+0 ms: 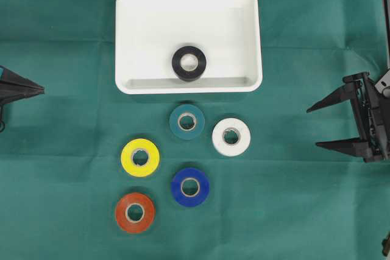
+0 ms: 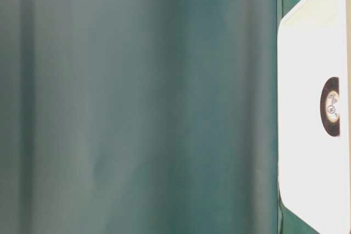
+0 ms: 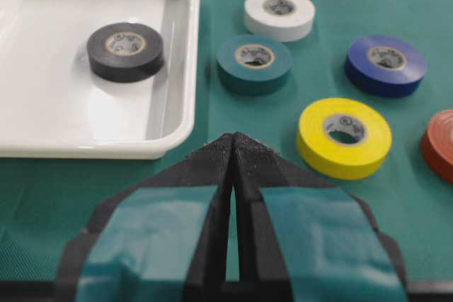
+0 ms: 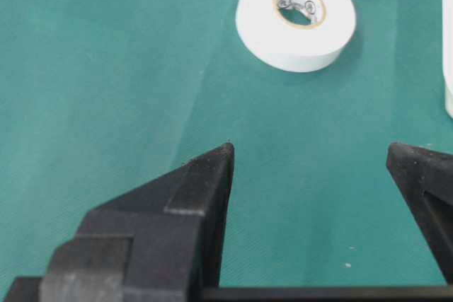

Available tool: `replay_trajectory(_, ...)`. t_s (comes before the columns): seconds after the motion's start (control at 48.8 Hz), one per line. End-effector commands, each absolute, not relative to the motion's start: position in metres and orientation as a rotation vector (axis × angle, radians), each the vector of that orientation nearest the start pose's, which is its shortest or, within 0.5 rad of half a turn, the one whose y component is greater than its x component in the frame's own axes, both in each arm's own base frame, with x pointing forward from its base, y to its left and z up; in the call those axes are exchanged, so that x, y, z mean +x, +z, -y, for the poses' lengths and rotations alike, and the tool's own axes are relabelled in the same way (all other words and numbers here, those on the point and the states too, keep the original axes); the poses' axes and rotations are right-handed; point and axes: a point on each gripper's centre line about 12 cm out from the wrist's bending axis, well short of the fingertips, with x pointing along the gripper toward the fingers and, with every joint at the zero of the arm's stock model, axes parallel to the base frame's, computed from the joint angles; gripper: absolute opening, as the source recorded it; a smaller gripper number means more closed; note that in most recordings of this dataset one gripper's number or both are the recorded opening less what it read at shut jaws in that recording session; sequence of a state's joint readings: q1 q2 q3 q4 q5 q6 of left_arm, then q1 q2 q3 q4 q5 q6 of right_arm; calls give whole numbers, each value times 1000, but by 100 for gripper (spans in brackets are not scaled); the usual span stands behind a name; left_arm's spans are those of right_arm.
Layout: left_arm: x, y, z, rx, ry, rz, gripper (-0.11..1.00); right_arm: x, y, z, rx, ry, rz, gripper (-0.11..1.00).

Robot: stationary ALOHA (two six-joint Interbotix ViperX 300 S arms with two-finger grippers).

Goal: Put the tape into the white case with the right arm.
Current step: 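Move the right gripper down to the blue tape roll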

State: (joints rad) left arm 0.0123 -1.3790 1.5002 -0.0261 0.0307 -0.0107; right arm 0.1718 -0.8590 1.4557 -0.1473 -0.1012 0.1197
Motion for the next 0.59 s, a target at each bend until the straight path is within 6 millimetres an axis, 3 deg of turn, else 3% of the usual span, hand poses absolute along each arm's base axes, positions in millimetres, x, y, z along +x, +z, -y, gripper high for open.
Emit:
replay_trajectory(0.0,133,194,-2,-39,14,-139,0,163,147,-33,-70,207,-481,63)
replay_trajectory(0.328,133,194,-2,-39,16,-139,0,167,149,-34,-74,211,-486,62)
replay_trajectory(0.574,133,194,-2,-39,16,-139,0,191,153,-43,-92,234,-538,62)
